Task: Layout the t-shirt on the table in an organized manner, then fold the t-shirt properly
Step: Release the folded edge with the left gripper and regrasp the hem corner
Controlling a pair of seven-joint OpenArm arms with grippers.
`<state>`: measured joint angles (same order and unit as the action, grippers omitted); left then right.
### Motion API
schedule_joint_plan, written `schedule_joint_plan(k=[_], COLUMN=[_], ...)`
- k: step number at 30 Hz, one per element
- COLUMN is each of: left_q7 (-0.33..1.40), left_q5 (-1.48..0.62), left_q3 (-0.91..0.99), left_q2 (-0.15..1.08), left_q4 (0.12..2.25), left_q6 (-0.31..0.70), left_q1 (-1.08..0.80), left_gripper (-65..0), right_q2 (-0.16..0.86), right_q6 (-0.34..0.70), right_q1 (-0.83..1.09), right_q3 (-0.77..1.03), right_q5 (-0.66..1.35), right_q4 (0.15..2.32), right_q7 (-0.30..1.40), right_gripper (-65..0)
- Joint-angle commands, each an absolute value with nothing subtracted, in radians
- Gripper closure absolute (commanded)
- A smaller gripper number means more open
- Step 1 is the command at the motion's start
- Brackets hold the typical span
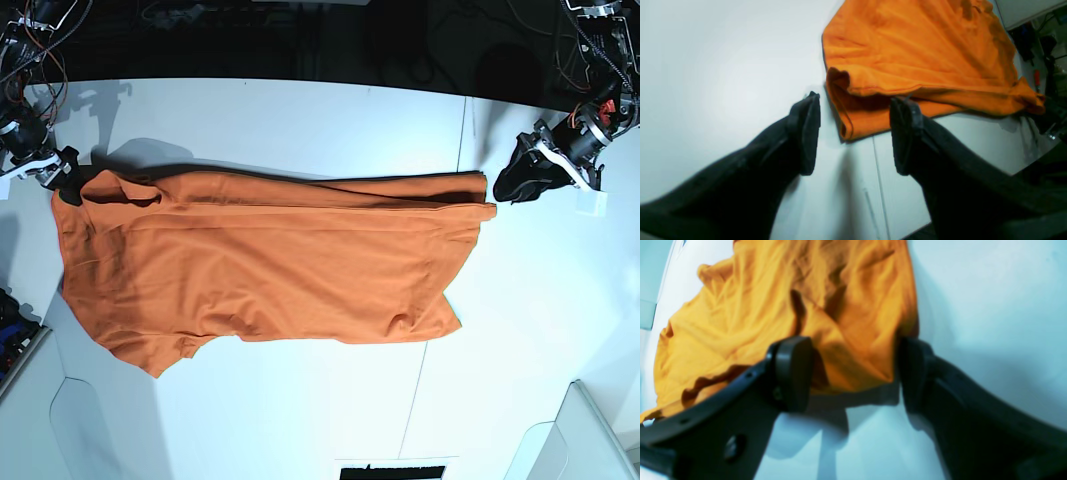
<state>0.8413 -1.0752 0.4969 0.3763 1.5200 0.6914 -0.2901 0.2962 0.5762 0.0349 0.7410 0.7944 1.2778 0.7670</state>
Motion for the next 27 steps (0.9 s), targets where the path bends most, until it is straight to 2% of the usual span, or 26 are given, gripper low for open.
schedule_joint_plan(k=[1,14,18,27], left_q7=[0.804,0.714,0.711,0.632], left_q5=[-1.09,-0.974,-0.959,-0.78], left_q3=[0.503,0.411,0.411,0.359], left_q2=[0.388,0.357,0.336,0.324], left_q4=[1.536,1.536,1.535,1.465], left_q6=[0.698,0.698,0.698,0.698], left_q1=[-0.28,-0.263,-0.241,-0.196], left_gripper=[-36.1,-36.2,-42.8,-43.0], right_q2=[0.308,0.274,0.274,0.274], right_q6=[0.58,0.58,0.58,0.58], right_q1=[0.016,-0.002,-0.002,-0.002], right_q3=[0.743,0.725,0.724,0.724], right_q5=[0.809,0.785,0.781,0.773], right_q4=[1.29,1.29,1.29,1.29], right_q7=[0.756,0.76,0.764,0.767], right_gripper=[-40.5,-40.5,-40.5,-40.5])
